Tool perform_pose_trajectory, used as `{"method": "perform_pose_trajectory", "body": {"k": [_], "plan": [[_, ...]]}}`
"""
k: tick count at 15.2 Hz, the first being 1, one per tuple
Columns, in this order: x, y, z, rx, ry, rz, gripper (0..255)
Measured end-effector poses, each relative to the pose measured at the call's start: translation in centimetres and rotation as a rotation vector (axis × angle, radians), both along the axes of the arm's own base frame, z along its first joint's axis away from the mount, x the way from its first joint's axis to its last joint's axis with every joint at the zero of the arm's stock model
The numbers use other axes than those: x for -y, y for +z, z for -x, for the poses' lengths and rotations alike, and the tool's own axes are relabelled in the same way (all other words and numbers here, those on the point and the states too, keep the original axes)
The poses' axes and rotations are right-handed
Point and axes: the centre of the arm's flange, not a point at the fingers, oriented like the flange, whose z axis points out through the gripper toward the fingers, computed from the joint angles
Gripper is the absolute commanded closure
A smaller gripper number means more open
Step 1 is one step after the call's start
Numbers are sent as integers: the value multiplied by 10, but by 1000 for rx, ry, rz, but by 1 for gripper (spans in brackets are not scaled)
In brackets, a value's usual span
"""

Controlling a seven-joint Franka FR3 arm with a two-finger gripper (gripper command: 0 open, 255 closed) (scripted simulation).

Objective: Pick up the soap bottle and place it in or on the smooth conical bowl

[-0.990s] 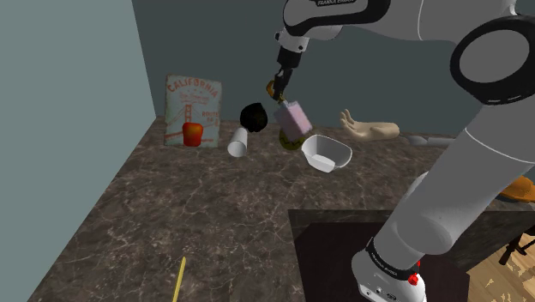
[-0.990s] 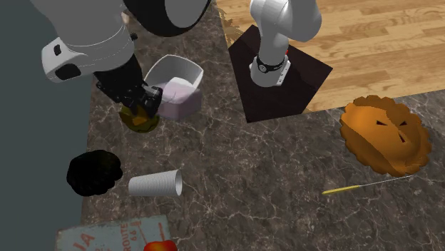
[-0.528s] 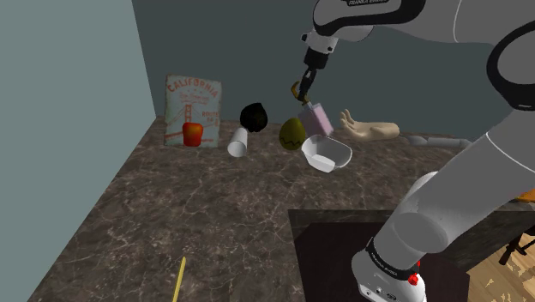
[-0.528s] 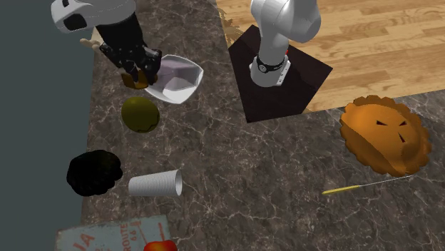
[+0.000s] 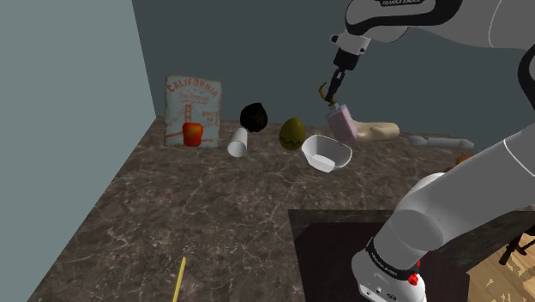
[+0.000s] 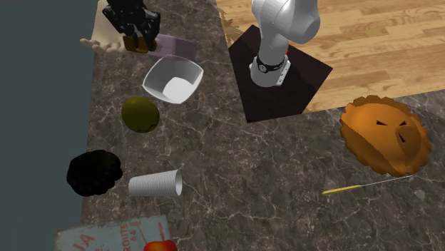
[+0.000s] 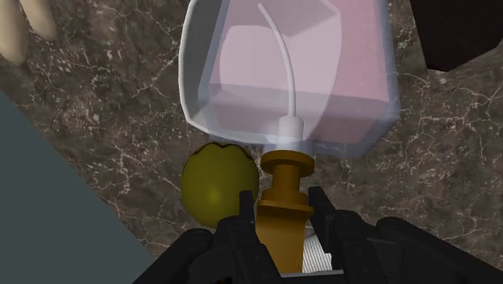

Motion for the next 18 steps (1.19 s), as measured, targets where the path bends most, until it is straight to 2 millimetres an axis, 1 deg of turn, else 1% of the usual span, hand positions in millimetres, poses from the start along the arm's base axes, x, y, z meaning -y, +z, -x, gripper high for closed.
{"method": "perform_pose_trajectory", "body": {"k": [2,5,18], "plan": [[6,-5,5,0,1,0,255],[8,-20,7,-1,2,0,255],[8,-88,8,3,1,1,255]]}}
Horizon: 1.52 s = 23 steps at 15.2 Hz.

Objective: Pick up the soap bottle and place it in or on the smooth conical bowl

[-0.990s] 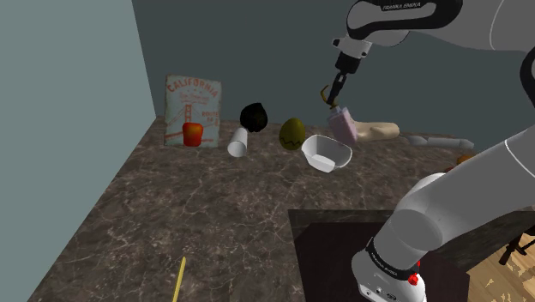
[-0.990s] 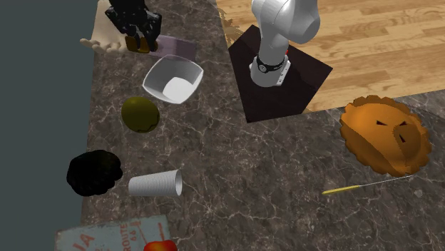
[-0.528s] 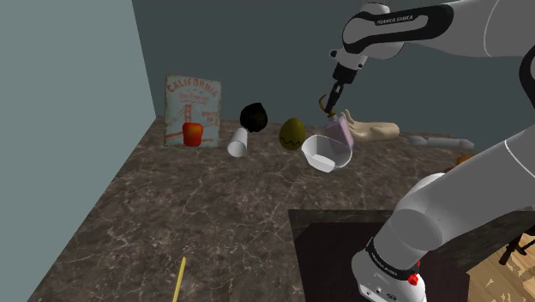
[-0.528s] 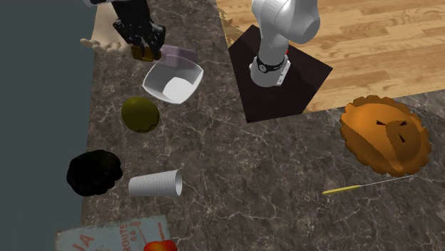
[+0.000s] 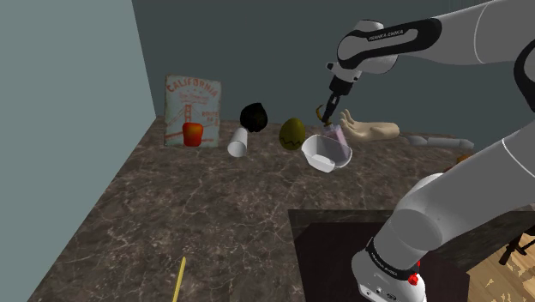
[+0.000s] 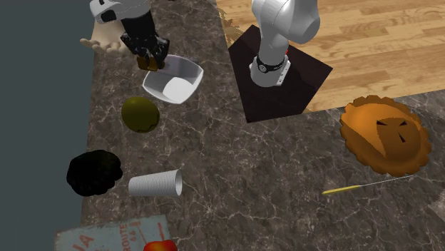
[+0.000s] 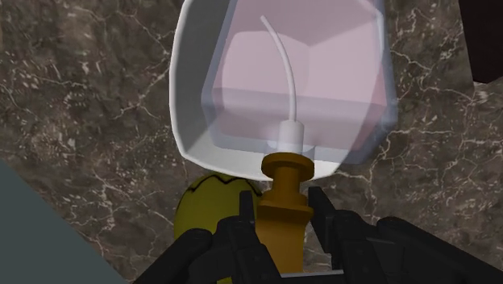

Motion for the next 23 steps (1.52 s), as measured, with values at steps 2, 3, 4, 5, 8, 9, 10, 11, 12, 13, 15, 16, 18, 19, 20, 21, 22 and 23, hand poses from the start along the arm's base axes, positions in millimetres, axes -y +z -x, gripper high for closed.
{"method": "perform_pose_trajectory", "body": {"k": [2,3,4,5,8,9,10,11,12,13,15,16,18,19,20,21,22,23], "plan": [[1,-4,-1,2,0,1,255],[1,-6,-1,3,0,1,255],[0,-6,-1,4,0,2,255],[1,-7,-1,4,0,2,255],[0,-7,-1,3,0,2,255],[0,-7,-1,4,0,2,0],[0,-9,-1,0,0,0,0],[0,-10,-1,-2,0,0,0],[0,-10,-1,-3,0,-1,0],[-1,-10,-1,-3,0,-1,0],[0,-10,-1,-3,0,-1,0],[0,-4,1,-3,0,-1,0],[1,17,4,-2,0,-1,0],[2,30,4,-2,0,-1,0],[3,34,4,-2,0,-1,0],[4,37,5,-2,0,-1,0],[4,38,5,-3,0,-1,0],[4,39,5,-3,0,-1,0]]}}
